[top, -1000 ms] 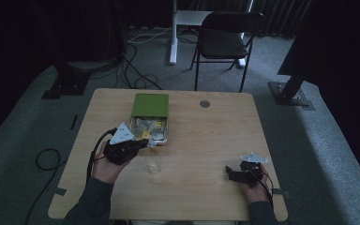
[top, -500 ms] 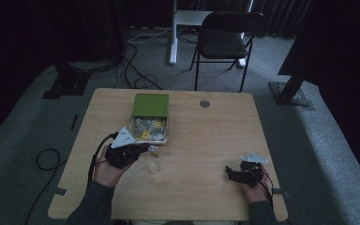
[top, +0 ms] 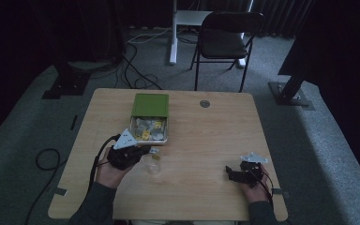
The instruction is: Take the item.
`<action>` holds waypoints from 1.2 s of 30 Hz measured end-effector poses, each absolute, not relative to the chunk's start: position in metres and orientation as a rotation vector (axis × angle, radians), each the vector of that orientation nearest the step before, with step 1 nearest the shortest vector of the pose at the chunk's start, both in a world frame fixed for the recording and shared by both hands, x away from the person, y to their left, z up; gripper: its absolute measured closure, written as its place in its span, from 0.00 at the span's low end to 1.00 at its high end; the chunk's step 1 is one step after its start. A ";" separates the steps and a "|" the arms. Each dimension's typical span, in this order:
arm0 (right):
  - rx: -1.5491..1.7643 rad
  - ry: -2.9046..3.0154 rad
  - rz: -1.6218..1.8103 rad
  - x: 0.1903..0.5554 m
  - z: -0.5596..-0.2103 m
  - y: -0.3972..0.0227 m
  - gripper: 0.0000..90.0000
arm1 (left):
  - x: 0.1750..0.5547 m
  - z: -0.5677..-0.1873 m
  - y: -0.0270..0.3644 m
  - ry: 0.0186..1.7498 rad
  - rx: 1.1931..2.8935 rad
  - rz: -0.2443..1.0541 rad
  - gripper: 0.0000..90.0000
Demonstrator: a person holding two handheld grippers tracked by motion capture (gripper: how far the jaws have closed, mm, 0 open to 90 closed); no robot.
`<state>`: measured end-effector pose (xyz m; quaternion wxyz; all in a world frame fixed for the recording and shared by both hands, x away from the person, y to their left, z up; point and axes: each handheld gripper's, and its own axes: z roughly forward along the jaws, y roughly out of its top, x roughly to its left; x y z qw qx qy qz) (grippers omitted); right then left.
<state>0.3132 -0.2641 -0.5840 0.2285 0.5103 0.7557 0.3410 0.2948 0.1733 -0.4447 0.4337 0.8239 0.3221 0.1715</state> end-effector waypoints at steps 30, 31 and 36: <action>1.404 2.081 0.939 0.313 -0.584 -0.264 0.15 | 0.295 -0.446 0.182 0.828 2.024 0.411 0.85; 1.405 2.081 0.939 0.313 -0.584 -0.264 0.15 | 0.295 -0.447 0.183 0.831 2.021 0.414 0.85; 1.404 2.082 0.938 0.313 -0.584 -0.264 0.15 | 0.294 -0.448 0.187 0.840 2.020 0.415 0.86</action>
